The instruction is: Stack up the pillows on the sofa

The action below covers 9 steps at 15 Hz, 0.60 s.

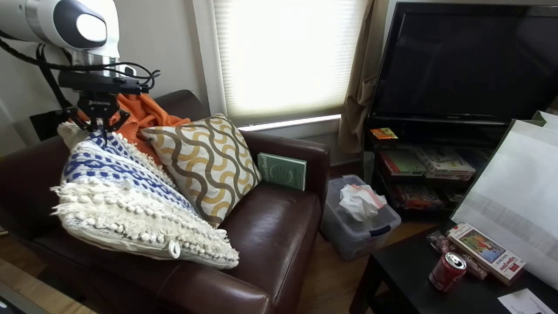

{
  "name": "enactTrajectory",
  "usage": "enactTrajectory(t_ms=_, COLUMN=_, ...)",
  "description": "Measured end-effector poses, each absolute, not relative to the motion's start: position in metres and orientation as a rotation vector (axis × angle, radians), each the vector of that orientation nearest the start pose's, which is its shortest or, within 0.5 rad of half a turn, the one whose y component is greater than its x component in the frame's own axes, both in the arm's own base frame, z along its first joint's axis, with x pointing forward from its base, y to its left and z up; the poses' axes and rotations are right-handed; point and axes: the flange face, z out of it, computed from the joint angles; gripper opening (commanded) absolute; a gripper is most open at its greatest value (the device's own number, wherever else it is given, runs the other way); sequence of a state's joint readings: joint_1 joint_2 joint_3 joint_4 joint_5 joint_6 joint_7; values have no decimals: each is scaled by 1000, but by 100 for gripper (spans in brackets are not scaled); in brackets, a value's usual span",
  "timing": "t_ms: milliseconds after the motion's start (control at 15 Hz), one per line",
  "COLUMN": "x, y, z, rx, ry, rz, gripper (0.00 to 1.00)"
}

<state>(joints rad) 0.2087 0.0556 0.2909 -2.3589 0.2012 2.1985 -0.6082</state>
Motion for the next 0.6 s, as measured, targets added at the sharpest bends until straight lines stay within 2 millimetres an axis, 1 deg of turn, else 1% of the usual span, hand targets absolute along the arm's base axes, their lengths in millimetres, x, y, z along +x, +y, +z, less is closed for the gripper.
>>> enactTrajectory(t_ms=133, x=406, y=236, z=316, rx=-2608, ry=-1410, rz=232, gripper=3)
enactTrajectory(t_ms=267, x=399, y=229, z=344, rx=-2636, ry=-1402, rz=142, gripper=3)
enactTrajectory(t_ms=600, x=384, y=195, z=418, rx=-2721, ry=-1286, rz=-109, gripper=3)
